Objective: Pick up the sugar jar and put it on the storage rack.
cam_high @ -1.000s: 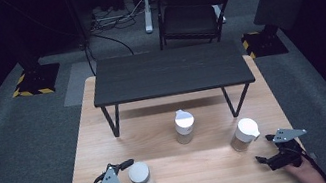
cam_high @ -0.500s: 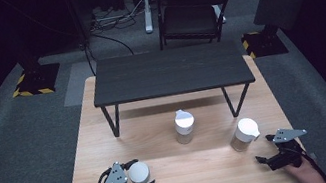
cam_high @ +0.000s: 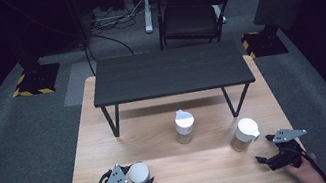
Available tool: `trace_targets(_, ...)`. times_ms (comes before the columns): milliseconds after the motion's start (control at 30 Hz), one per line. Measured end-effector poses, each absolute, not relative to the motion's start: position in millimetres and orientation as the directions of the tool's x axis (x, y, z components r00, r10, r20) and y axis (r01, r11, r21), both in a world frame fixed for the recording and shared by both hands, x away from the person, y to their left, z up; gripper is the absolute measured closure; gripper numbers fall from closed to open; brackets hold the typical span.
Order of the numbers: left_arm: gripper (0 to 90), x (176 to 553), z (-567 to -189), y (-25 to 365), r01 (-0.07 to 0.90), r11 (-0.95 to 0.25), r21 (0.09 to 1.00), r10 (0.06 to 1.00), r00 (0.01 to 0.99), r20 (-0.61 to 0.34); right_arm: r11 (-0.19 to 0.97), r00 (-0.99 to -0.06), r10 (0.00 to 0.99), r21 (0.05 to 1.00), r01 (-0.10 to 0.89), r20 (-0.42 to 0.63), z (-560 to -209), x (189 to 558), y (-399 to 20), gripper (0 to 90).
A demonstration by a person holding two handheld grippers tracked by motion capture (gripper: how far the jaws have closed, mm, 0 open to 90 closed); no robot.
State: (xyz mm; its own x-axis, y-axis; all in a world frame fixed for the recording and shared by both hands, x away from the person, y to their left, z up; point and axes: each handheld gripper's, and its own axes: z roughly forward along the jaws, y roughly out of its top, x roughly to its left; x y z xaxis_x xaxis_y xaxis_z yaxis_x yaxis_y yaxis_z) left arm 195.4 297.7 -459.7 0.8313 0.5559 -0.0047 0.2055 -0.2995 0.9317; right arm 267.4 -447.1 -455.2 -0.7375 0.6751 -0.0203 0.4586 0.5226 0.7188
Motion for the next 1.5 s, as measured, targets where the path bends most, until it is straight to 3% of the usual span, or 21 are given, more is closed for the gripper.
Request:
trace_targets(367,34.0,189.1,-452.0,291.8,0.219,-0.316,0.923,0.568,0.823,-0.001,0.521,-0.735,0.678,0.718,0.461,-0.02,-455.2,267.2,-446.4,0.7)
trace_targets(933,33.9,178.5,-406.5,286.2,0.185,-0.281,0.942,0.611,0.791,0.027,0.52,-0.735,0.678,0.719,0.461,-0.019,-455.2,267.3,-446.4,0.7)
trace_targets(1500,33.9,184.5,-368.5,272.3,0.161,-0.268,0.95,0.576,0.817,0.024,0.518,-0.73,0.683,0.718,0.465,-0.019,-455.2,267.8,-445.2,0.5)
